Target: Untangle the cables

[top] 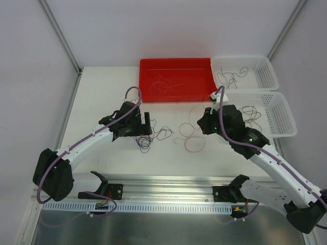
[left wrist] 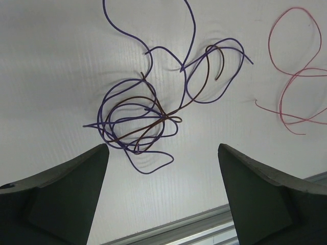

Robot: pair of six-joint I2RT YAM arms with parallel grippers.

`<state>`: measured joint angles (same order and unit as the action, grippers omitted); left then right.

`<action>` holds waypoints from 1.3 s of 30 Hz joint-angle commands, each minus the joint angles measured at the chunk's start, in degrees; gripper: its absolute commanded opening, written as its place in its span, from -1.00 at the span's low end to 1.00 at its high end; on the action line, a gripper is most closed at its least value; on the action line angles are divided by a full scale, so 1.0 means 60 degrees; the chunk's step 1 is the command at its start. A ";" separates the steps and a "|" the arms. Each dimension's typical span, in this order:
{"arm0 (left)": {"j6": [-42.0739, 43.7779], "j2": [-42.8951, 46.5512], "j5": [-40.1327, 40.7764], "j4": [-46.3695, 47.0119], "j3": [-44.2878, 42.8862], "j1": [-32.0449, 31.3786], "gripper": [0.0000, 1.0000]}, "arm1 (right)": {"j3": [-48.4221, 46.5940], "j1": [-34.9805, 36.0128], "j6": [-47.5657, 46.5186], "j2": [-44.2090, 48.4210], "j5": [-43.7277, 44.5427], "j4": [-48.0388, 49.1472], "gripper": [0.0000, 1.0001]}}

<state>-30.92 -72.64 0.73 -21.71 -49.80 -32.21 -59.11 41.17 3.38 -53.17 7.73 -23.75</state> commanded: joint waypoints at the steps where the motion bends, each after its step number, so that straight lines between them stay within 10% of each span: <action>1: -0.0136 0.0153 0.0288 -0.0042 -0.0108 0.0021 0.79 | 0.1279 -0.0356 0.0856 -0.0060 0.0250 -0.0847 -0.99; 7: 0.0303 0.0578 0.0653 -0.0905 -0.0781 0.0036 0.78 | 0.2922 -0.0825 0.1648 -0.0949 0.0251 -0.0715 -0.92; 20: 0.2500 0.1604 0.2015 -0.1742 -0.1808 0.0372 0.79 | 0.2543 -0.0987 0.2059 -0.3618 0.1173 -0.0670 0.30; 34: 0.3380 0.1091 0.2836 -0.1508 -0.1016 0.0767 0.77 | 0.1752 -0.1778 0.1313 -0.5697 0.0076 0.0032 0.12; 39: 0.3249 0.1121 0.3173 -0.1522 -0.0943 0.1163 0.77 | 0.1546 -0.1764 0.1093 -0.6066 -0.0335 0.0076 -0.51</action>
<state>-12.36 -67.00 16.29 -30.94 -55.70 -26.46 -48.21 30.57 10.87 -88.47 8.80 -24.47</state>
